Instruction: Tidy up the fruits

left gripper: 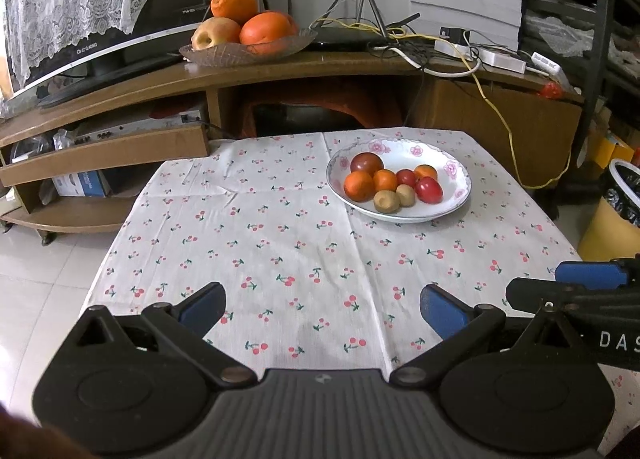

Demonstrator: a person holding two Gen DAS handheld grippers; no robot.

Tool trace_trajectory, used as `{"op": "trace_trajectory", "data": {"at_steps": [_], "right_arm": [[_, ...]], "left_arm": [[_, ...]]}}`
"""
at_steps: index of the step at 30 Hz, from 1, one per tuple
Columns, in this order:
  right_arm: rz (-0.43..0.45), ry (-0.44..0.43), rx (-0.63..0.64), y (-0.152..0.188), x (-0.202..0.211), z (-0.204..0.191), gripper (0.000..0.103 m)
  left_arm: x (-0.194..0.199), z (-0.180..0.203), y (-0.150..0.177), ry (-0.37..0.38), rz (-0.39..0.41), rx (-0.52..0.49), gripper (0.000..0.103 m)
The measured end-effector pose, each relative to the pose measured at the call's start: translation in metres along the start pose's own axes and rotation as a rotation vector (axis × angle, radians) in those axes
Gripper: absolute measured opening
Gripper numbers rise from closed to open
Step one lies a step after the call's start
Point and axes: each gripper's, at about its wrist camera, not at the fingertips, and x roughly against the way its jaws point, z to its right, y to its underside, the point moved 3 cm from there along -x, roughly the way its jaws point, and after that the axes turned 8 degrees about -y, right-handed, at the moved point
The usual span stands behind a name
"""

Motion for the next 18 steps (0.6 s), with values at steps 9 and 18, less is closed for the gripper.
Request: {"op": "trace_trajectory", "data": {"at_steps": [9, 18], "right_arm": [[-0.012, 0.009, -0.002, 0.016, 0.009, -0.006, 0.051], [-0.034, 0.008, -0.007, 0.021, 0.009, -0.009, 0.052]], "left_arm": [[0.006, -0.001, 0.011, 0.003, -0.022, 0.004, 0.103], [0.007, -0.001, 0.018, -0.008, -0.035, 0.001, 0.103]]}}
